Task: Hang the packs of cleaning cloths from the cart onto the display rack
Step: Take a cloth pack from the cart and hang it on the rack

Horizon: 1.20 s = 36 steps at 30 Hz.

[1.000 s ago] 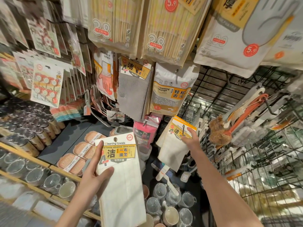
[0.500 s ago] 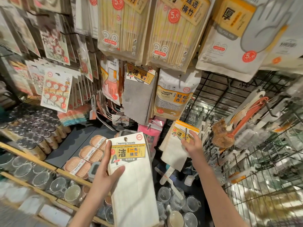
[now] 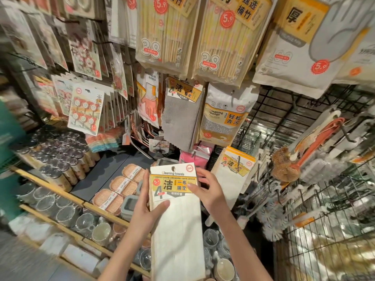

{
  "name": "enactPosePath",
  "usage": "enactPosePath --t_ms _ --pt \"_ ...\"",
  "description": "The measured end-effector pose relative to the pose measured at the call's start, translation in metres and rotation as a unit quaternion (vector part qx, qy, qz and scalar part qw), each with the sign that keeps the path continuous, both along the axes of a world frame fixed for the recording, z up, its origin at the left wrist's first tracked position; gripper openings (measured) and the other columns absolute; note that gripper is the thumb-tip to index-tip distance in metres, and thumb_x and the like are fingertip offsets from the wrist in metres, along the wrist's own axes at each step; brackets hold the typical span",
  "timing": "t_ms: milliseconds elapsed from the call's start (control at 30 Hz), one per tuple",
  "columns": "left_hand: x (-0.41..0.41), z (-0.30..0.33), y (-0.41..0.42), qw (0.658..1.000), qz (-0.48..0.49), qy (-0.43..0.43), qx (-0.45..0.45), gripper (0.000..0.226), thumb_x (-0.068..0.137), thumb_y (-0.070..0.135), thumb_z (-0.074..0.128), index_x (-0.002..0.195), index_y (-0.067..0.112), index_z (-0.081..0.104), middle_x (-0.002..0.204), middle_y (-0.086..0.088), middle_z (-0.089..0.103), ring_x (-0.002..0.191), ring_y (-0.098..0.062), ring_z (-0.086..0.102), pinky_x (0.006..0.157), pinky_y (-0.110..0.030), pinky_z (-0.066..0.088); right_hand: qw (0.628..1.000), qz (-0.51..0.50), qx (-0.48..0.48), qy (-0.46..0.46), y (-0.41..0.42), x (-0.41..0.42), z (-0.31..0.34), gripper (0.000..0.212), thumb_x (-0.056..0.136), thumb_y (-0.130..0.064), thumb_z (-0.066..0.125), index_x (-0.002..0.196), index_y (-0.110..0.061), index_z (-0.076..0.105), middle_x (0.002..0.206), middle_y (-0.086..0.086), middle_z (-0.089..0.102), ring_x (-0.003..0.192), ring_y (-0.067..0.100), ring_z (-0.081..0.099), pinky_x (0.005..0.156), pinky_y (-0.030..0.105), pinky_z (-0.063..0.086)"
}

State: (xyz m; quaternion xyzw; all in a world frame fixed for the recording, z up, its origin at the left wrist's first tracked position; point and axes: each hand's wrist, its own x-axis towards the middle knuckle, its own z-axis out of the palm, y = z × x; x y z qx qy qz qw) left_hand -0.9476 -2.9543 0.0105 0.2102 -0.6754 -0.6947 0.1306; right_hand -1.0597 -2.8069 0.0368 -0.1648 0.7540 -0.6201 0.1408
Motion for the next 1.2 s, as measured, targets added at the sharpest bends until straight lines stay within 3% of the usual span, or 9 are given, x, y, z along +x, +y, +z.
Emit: enactPosePath --t_ms 133,267,433,533,600,767,900,1067,1200 --pt "0.003 -0.002 -0.001 1.000 0.010 -0.006 -0.004 0.088 0.076 0.026 0.077 0.130 0.069 0.022 0.119 0.035 0.059 0.111 0.005 0.059 0.086 -0.026 0.048 1.000 -0.019 0.005 0.011 -0.008 0.007 -0.001 0.047 0.077 -0.002 0.074 0.105 -0.032 0.051 0.105 -0.009 0.056 0.086 -0.017 0.053 0.079 0.015 0.050" --pt "0.003 -0.001 0.001 1.000 0.021 -0.014 0.000 0.085 0.082 0.008 0.072 0.130 0.062 0.026 0.104 0.040 0.062 0.103 0.008 0.061 0.070 -0.015 0.052 0.999 -0.039 0.006 0.027 -0.008 0.007 -0.004 0.045 0.074 -0.007 0.077 0.097 -0.034 0.050 0.102 -0.001 0.058 0.090 0.001 0.055 0.081 0.031 0.053" --pt "0.004 0.003 0.004 1.000 0.021 -0.010 -0.014 0.084 0.081 0.004 0.071 0.137 0.049 0.028 0.100 0.047 0.059 0.105 0.009 0.057 0.067 -0.011 0.050 0.999 -0.033 -0.006 0.034 -0.003 0.003 -0.003 0.040 0.075 -0.002 0.075 0.091 -0.026 0.047 0.097 -0.001 0.061 0.089 0.012 0.057 0.075 0.025 0.051" --pt "0.003 0.006 0.007 1.000 0.019 -0.011 -0.013 0.081 0.080 -0.003 0.070 0.137 0.039 0.031 0.093 0.054 0.054 0.091 0.022 0.056 0.065 -0.007 0.048 0.999 -0.025 -0.015 0.018 0.001 0.001 -0.003 0.038 0.075 0.001 0.074 0.090 -0.020 0.046 0.098 0.005 0.065 0.094 0.019 0.062 0.077 0.039 0.056" --pt "0.002 0.007 0.006 1.000 0.021 -0.012 -0.004 0.078 0.079 -0.001 0.071 0.136 0.039 0.034 0.094 0.050 0.057 0.088 0.022 0.057 0.064 -0.009 0.049 1.000 -0.023 -0.018 0.011 0.002 -0.001 -0.005 0.039 0.075 0.002 0.074 0.090 -0.018 0.044 0.099 0.009 0.066 0.095 0.024 0.064 0.076 0.045 0.056" --pt "0.002 0.010 0.006 0.999 0.026 -0.012 0.017 0.076 0.078 0.004 0.074 0.134 0.042 0.040 0.118 0.023 0.059 0.090 0.016 0.061 0.063 -0.010 0.050 0.999 -0.025 -0.023 0.018 0.000 0.000 -0.002 0.040 0.075 0.006 0.072 0.088 -0.018 0.043 0.091 -0.005 0.065 0.084 0.004 0.063 0.069 0.022 0.052" --pt "0.001 0.013 0.008 0.999 0.028 -0.008 0.024 0.072 0.082 0.002 0.071 0.131 0.042 0.038 0.110 0.025 0.057 0.079 0.018 0.061 0.056 -0.008 0.049 0.999 -0.033 -0.031 0.025 0.000 0.001 -0.003 0.038 0.077 0.004 0.071 0.091 -0.021 0.045 0.093 -0.001 0.067 0.086 0.006 0.064 0.072 0.027 0.054" --pt "-0.001 0.009 0.004 0.999 0.026 -0.008 0.030 0.069 0.081 0.015 0.073 0.129 0.051 0.039 0.112 0.035 0.055 0.089 0.012 0.063 0.067 -0.013 0.052 0.997 -0.037 -0.062 0.012 0.001 0.001 -0.002 0.042 0.081 0.007 0.065 0.098 -0.025 0.043 0.096 0.000 0.062 0.084 0.011 0.066 0.066 0.021 0.052" --pt "-0.001 0.007 0.002 0.999 0.030 -0.010 0.027 0.072 0.079 0.025 0.074 0.133 0.054 0.037 0.125 0.035 0.049 0.113 0.004 0.055 0.095 -0.027 0.049 0.995 -0.037 -0.094 -0.017 0.003 0.002 -0.004 0.055 0.082 0.011 0.061 0.118 -0.023 0.035 0.099 0.005 0.060 0.086 0.011 0.068 0.070 0.022 0.053"
